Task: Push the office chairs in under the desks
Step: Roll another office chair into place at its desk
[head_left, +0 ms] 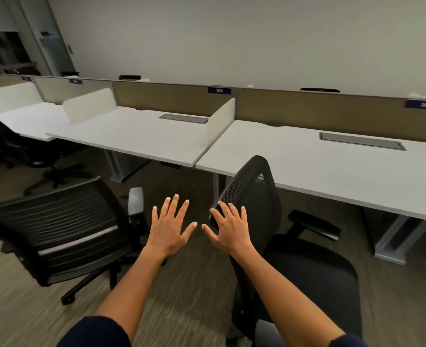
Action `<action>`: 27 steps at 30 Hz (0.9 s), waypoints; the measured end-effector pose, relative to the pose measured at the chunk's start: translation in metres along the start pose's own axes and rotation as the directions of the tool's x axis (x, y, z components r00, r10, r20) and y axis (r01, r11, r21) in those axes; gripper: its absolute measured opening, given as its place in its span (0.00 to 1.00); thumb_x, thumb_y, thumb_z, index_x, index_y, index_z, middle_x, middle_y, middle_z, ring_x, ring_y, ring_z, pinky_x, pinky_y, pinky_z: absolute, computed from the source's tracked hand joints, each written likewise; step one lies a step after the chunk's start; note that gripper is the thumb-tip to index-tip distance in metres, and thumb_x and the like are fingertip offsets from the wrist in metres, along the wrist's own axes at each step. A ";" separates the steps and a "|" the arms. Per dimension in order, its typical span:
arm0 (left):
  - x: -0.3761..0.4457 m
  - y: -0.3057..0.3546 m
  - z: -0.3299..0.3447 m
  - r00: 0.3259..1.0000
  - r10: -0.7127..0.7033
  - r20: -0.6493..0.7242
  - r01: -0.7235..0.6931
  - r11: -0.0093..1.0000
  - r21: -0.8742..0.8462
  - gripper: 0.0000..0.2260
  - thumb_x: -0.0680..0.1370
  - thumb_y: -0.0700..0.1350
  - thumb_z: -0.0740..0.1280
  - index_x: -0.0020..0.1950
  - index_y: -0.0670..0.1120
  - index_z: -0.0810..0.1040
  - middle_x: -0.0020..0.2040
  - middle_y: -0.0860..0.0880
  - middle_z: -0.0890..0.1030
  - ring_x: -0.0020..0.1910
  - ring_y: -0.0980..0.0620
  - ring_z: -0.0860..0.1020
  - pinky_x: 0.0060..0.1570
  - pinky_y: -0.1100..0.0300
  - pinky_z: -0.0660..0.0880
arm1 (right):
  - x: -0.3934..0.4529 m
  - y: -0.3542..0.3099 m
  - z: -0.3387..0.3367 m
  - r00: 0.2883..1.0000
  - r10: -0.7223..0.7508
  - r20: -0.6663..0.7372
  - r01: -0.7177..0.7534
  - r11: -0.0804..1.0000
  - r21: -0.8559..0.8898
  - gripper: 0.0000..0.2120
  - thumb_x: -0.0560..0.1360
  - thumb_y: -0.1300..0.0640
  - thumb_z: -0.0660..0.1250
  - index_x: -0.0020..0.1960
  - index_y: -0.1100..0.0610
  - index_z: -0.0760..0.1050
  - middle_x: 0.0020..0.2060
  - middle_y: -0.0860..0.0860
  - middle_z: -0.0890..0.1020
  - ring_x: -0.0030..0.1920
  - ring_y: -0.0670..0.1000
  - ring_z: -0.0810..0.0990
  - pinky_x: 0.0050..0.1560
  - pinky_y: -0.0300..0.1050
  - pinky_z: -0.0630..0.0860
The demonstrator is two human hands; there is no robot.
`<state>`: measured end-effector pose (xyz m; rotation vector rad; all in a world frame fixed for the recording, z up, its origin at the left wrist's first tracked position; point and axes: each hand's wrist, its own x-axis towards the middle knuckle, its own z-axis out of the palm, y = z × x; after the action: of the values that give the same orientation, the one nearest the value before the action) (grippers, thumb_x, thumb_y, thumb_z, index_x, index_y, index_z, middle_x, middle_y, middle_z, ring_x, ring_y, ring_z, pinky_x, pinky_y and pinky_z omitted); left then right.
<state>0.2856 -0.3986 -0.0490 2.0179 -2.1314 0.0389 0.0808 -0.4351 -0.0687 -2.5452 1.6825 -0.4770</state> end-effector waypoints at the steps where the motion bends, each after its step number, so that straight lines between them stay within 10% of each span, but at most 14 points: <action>1: 0.001 -0.002 0.001 1.000 0.024 0.006 -0.024 1.000 -0.007 0.40 0.73 0.72 0.38 0.82 0.54 0.47 0.83 0.46 0.44 0.82 0.45 0.42 0.78 0.37 0.43 | 0.001 -0.004 -0.001 1.000 0.021 -0.006 -0.021 1.000 -0.007 0.33 0.78 0.29 0.49 0.75 0.47 0.66 0.78 0.54 0.65 0.79 0.59 0.58 0.77 0.69 0.49; 14: -0.010 -0.061 0.000 0.975 0.208 0.078 -0.209 0.978 0.002 0.39 0.74 0.70 0.37 0.82 0.54 0.45 0.83 0.47 0.42 0.82 0.45 0.42 0.76 0.40 0.40 | -0.025 -0.068 0.000 0.956 0.219 -0.194 -0.239 0.967 -0.086 0.12 0.72 0.58 0.70 0.55 0.59 0.79 0.50 0.57 0.83 0.51 0.60 0.82 0.58 0.61 0.78; 27: -0.003 -0.024 0.004 0.905 0.425 0.020 -0.418 0.898 -0.136 0.32 0.82 0.64 0.51 0.82 0.53 0.47 0.83 0.46 0.44 0.81 0.45 0.41 0.77 0.38 0.42 | -0.132 -0.081 -0.034 0.879 0.263 -0.398 -0.323 0.942 -0.091 0.10 0.74 0.45 0.62 0.44 0.53 0.70 0.33 0.48 0.73 0.37 0.50 0.70 0.51 0.50 0.73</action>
<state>0.3086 -0.3978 -0.0568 1.4673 -2.4921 -0.0824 0.0956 -0.2780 -0.0486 -2.3357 2.2772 -0.8938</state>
